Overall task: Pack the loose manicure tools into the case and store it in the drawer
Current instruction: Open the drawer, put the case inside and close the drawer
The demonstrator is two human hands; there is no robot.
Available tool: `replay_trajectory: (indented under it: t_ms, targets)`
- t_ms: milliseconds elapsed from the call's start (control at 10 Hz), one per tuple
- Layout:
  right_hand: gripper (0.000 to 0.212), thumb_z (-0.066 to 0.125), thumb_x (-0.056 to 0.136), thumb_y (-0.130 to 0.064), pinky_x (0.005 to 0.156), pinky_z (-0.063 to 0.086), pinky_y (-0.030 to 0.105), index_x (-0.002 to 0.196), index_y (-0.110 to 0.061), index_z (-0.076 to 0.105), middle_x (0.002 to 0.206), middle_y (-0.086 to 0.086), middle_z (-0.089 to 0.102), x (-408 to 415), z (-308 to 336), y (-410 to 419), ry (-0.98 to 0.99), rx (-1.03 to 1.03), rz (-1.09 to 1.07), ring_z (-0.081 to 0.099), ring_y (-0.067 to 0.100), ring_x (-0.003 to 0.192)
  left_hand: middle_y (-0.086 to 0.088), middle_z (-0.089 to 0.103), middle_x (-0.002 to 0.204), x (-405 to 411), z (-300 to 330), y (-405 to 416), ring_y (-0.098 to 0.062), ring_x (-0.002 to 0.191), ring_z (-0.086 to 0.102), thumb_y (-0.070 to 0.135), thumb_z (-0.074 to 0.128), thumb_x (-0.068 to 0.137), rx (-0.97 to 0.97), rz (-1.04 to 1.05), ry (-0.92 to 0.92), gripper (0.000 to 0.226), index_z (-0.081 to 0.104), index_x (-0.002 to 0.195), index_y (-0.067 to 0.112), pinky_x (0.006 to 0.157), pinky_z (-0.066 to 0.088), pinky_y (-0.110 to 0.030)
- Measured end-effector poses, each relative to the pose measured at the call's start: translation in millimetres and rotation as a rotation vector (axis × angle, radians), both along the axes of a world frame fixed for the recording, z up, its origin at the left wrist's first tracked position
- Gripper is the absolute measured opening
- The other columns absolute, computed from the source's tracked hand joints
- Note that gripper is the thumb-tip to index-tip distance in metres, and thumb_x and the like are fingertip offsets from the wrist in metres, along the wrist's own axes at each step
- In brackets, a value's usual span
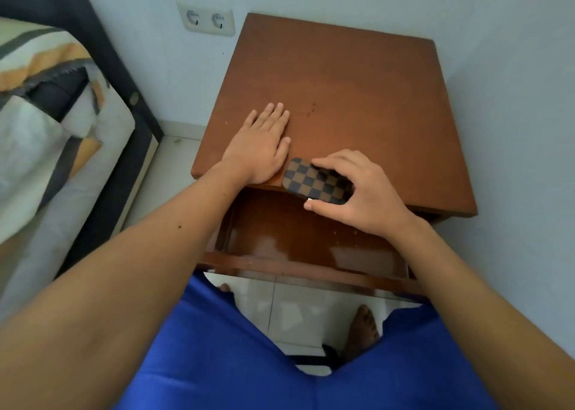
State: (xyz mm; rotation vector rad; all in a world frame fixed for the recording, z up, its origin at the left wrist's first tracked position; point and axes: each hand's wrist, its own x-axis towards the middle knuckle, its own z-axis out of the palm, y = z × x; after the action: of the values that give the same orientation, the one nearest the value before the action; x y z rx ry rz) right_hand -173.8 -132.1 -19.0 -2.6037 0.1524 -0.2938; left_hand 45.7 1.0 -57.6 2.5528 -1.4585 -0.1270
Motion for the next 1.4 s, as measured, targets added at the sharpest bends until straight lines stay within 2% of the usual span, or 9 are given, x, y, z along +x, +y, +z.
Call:
replay_trajectory:
  t_ms: [200,300,600,900,1000,1100,1200,1300,1400]
  targets:
    - [0.074,0.078,0.083,-0.063,0.103,0.050,0.022,0.142,-0.023,0.061,0.132,-0.010,0.064,-33,-8,28,0.209,0.050,0.206,0.057,0.003,0.122,-0.008,0.009,0.175,-5,5,-1,-0.022,0.163,0.004,0.041,0.019,0.110,0.023,0.008,-0.003,0.064,0.013,0.167,0.011,0.131,0.002,-0.043]
    - [0.075,0.077,0.082,-0.066,0.102,0.051,0.027,0.143,-0.025,0.061,0.131,-0.011,0.065,-26,-31,24,0.336,0.025,0.174,0.058,0.004,0.120,-0.007,0.008,0.176,-6,6,-2,-0.021,0.163,0.003,0.041,0.019,0.111,0.021,0.016,-0.003,0.064,0.012,0.167,0.012,0.131,0.002,-0.042]
    - [0.091,0.080,0.078,-0.064,0.109,0.050,0.044,0.152,-0.025,0.047,0.154,0.000,0.047,16,-92,6,0.615,-0.141,0.083,0.052,0.026,0.136,-0.006,0.010,0.176,-6,8,-1,-0.021,0.162,0.004,0.042,0.018,0.111,0.022,0.020,-0.011,0.063,0.013,0.167,0.013,0.131,0.002,-0.042]
    - [0.084,0.075,0.083,-0.063,0.102,0.053,0.042,0.151,-0.024,0.045,0.150,0.001,0.045,13,-89,13,0.606,-0.237,0.139,0.050,0.024,0.133,-0.006,0.010,0.176,-7,7,0,-0.020,0.163,0.003,0.043,0.018,0.111,0.019,0.026,-0.013,0.063,0.013,0.167,0.014,0.131,0.002,-0.042]
    - [0.067,0.065,0.093,-0.059,0.101,0.055,0.040,0.149,-0.024,0.051,0.145,-0.003,0.050,-8,-67,14,0.487,-0.209,0.145,0.055,0.021,0.129,-0.005,0.010,0.176,-8,7,1,-0.020,0.163,0.004,0.043,0.018,0.111,0.022,0.029,-0.009,0.063,0.014,0.167,0.014,0.132,0.003,-0.042]
    - [0.063,0.057,0.096,-0.066,0.101,0.055,0.033,0.145,-0.027,0.055,0.138,-0.011,0.054,-42,-35,17,0.352,0.004,0.130,0.056,0.007,0.124,-0.006,0.010,0.176,-9,8,0,-0.021,0.163,0.004,0.043,0.017,0.111,0.018,0.026,-0.011,0.064,0.014,0.167,0.014,0.132,0.003,-0.043]
    - [0.098,0.065,0.081,-0.081,0.119,0.037,0.027,0.158,-0.026,0.040,0.157,-0.011,0.039,-75,-19,23,0.307,-0.018,0.139,0.038,0.006,0.145,-0.006,0.010,0.176,-9,8,-1,-0.021,0.163,0.004,0.043,0.018,0.111,0.015,0.027,-0.008,0.063,0.014,0.167,0.014,0.132,0.003,-0.043]
    - [0.124,0.071,0.075,-0.080,0.131,0.014,0.033,0.167,-0.016,0.017,0.174,0.000,0.011,-84,-25,26,0.284,-0.247,0.116,0.011,0.015,0.161,-0.005,0.010,0.176,-10,8,-1,-0.021,0.163,0.004,0.044,0.017,0.111,0.017,0.028,-0.008,0.063,0.014,0.167,0.015,0.132,0.003,-0.043]
    - [0.135,0.070,0.072,-0.081,0.133,0.009,0.045,0.167,-0.008,0.009,0.176,0.008,0.002,-77,-23,26,0.264,-0.346,0.075,0.005,0.022,0.163,-0.006,0.010,0.176,-10,9,-1,-0.021,0.163,0.004,0.043,0.017,0.111,0.016,0.028,-0.011,0.063,0.014,0.167,0.015,0.132,0.003,-0.043]
